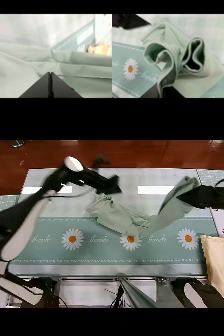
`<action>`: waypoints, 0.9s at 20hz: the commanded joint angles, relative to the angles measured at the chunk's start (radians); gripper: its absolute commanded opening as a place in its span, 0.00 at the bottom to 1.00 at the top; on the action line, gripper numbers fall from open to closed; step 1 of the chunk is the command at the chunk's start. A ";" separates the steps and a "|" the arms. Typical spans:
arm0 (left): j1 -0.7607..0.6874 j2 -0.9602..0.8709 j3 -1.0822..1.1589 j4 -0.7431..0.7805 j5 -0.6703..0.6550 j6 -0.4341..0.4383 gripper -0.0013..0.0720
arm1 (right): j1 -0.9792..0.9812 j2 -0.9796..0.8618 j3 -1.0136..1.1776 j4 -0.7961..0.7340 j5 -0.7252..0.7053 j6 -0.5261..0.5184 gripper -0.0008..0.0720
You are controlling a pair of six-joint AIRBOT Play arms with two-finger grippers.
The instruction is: Fold the shirts.
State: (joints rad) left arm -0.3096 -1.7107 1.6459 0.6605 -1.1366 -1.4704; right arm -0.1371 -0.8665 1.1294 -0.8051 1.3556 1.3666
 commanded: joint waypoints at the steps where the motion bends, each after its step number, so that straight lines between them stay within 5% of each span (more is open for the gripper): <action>1: 0.232 0.228 -0.066 -0.002 -0.098 0.088 0.05 | 0.235 -0.130 0.036 0.026 -0.174 0.019 0.04; 6: 0.375 0.688 -0.340 0.037 -0.096 0.203 0.05 | 0.512 -0.543 0.298 0.027 -0.335 0.022 0.04; 10: 0.378 0.989 -0.636 0.043 -0.094 0.203 0.05 | 0.605 -0.820 0.471 0.030 -0.362 0.013 0.04; 16: 0.378 1.117 -0.951 0.042 -0.074 0.191 0.05 | 0.617 -0.993 0.573 0.095 -0.367 0.028 0.04; 17: 0.378 1.113 -0.976 0.042 -0.060 0.191 0.05 | 0.617 -1.001 0.572 0.119 -0.379 0.028 0.21; 18: 0.378 1.112 -1.001 0.042 -0.032 0.192 0.05 | 0.616 -1.005 0.572 0.142 -0.385 0.027 0.69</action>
State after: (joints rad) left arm 0.0662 -0.6247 0.7460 0.7029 -1.2053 -1.2778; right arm 0.4721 -1.8236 1.6775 -0.7174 0.9905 1.3891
